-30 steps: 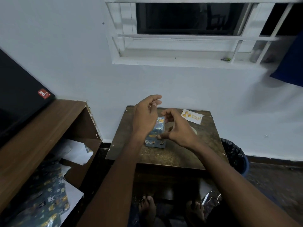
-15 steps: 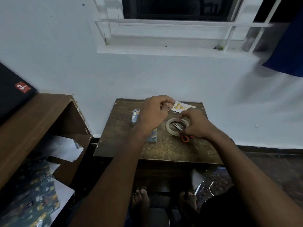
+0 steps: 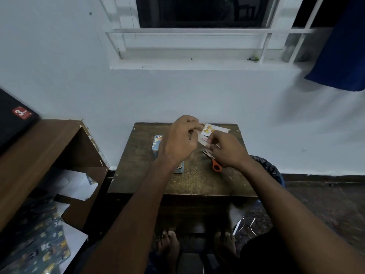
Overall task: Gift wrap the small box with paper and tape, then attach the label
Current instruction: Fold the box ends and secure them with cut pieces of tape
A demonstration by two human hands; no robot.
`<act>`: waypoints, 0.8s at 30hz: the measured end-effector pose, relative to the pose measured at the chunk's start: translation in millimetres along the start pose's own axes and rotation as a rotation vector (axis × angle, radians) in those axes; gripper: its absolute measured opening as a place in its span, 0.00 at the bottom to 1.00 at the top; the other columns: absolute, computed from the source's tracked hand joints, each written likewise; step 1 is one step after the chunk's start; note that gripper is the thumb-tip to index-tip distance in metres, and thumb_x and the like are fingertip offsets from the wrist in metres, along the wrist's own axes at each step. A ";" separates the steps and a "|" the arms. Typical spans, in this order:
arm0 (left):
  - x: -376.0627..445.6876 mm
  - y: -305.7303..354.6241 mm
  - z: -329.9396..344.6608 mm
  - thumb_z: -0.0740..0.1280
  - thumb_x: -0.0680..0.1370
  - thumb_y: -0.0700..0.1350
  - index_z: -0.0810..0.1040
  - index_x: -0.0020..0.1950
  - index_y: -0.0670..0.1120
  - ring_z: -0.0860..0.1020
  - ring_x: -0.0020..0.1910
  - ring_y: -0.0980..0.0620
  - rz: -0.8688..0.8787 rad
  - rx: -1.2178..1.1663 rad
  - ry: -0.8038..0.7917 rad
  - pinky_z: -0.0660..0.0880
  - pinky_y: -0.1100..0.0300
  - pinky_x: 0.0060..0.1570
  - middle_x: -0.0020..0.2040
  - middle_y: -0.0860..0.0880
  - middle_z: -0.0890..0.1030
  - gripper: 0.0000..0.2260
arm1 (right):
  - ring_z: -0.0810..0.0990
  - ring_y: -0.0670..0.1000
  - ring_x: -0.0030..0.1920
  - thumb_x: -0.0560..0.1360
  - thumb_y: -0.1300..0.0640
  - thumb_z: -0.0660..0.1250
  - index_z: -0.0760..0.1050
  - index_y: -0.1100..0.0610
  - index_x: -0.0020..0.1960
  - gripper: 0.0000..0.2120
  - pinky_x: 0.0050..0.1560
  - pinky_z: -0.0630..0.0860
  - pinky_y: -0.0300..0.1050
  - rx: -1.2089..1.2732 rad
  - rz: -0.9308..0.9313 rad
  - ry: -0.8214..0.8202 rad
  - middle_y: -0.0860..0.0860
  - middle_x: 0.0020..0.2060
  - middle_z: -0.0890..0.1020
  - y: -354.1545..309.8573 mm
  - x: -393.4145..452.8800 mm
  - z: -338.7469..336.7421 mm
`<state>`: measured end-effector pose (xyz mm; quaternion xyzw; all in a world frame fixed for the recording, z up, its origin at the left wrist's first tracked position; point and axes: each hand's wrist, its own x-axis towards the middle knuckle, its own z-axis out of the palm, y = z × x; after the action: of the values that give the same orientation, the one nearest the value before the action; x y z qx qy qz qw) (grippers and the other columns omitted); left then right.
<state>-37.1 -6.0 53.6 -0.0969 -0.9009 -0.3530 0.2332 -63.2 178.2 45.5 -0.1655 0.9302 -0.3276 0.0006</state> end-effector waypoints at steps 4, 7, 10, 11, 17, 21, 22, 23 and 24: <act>1.9 -2.5 2.8 0.71 0.80 0.42 0.88 0.57 0.51 0.77 0.63 0.57 -0.028 -0.016 0.006 0.81 0.53 0.53 0.67 0.56 0.79 0.09 | 0.83 0.58 0.44 0.81 0.57 0.68 0.78 0.56 0.49 0.04 0.49 0.81 0.58 0.382 -0.001 -0.045 0.52 0.39 0.85 -4.1 -10.3 -14.6; 3.4 -4.8 2.5 0.69 0.82 0.43 0.87 0.59 0.50 0.73 0.68 0.55 -0.044 -0.017 -0.003 0.76 0.51 0.63 0.68 0.55 0.78 0.10 | 0.80 0.58 0.41 0.80 0.61 0.69 0.79 0.58 0.48 0.03 0.45 0.79 0.59 0.509 -0.009 -0.031 0.59 0.40 0.84 -4.3 -11.8 -19.5; 4.8 -4.7 -0.6 0.67 0.83 0.44 0.88 0.58 0.51 0.72 0.69 0.55 -0.055 -0.087 -0.037 0.74 0.50 0.66 0.68 0.56 0.77 0.11 | 0.81 0.55 0.41 0.79 0.59 0.73 0.81 0.55 0.47 0.02 0.46 0.80 0.60 0.520 -0.029 -0.024 0.59 0.40 0.83 -1.5 -10.6 -21.5; 5.1 -4.4 -1.3 0.67 0.83 0.44 0.88 0.58 0.52 0.72 0.69 0.56 -0.059 -0.108 -0.049 0.74 0.50 0.66 0.68 0.57 0.78 0.11 | 0.81 0.54 0.41 0.77 0.58 0.75 0.81 0.54 0.47 0.03 0.45 0.80 0.60 0.523 -0.027 -0.028 0.58 0.39 0.83 -0.6 -10.4 -21.5; 4.3 3.7 -9.3 0.70 0.81 0.43 0.89 0.52 0.54 0.77 0.64 0.60 -0.118 -0.310 -0.073 0.75 0.62 0.54 0.63 0.59 0.80 0.09 | 0.79 0.48 0.38 0.72 0.58 0.79 0.82 0.51 0.47 0.07 0.43 0.76 0.51 0.530 -0.084 -0.018 0.57 0.41 0.84 5.9 -6.5 -19.4; 3.0 5.9 -11.4 0.76 0.79 0.45 0.89 0.50 0.52 0.79 0.61 0.62 -0.097 -0.335 -0.020 0.73 0.69 0.50 0.60 0.58 0.82 0.03 | 0.80 0.52 0.41 0.73 0.62 0.78 0.83 0.50 0.48 0.09 0.45 0.80 0.52 0.528 -0.136 0.016 0.57 0.43 0.83 7.9 -5.2 -18.7; 3.3 5.7 -11.2 0.77 0.78 0.45 0.90 0.50 0.51 0.80 0.60 0.61 -0.093 -0.341 -0.010 0.75 0.67 0.51 0.60 0.57 0.83 0.03 | 0.83 0.53 0.43 0.74 0.62 0.77 0.83 0.49 0.49 0.09 0.46 0.81 0.53 0.521 -0.152 0.020 0.54 0.44 0.84 7.2 -5.0 -18.4; 3.5 5.2 -10.6 0.77 0.78 0.46 0.90 0.50 0.51 0.80 0.60 0.61 -0.093 -0.347 -0.004 0.76 0.64 0.53 0.59 0.57 0.83 0.03 | 0.84 0.55 0.46 0.75 0.62 0.76 0.83 0.49 0.49 0.09 0.48 0.83 0.57 0.503 -0.173 0.024 0.51 0.46 0.85 6.6 -4.5 -17.8; 3.6 4.8 -10.5 0.77 0.78 0.46 0.90 0.50 0.51 0.80 0.60 0.61 -0.095 -0.355 -0.001 0.77 0.61 0.53 0.59 0.57 0.83 0.03 | 0.85 0.55 0.48 0.76 0.62 0.75 0.83 0.48 0.50 0.09 0.50 0.83 0.60 0.476 -0.202 0.029 0.48 0.47 0.85 6.3 -3.8 -16.7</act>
<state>-35.0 -9.5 64.9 -0.0942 -0.8283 -0.5168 0.1950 -63.4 194.2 54.4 -0.2480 0.8056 -0.5380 -0.0067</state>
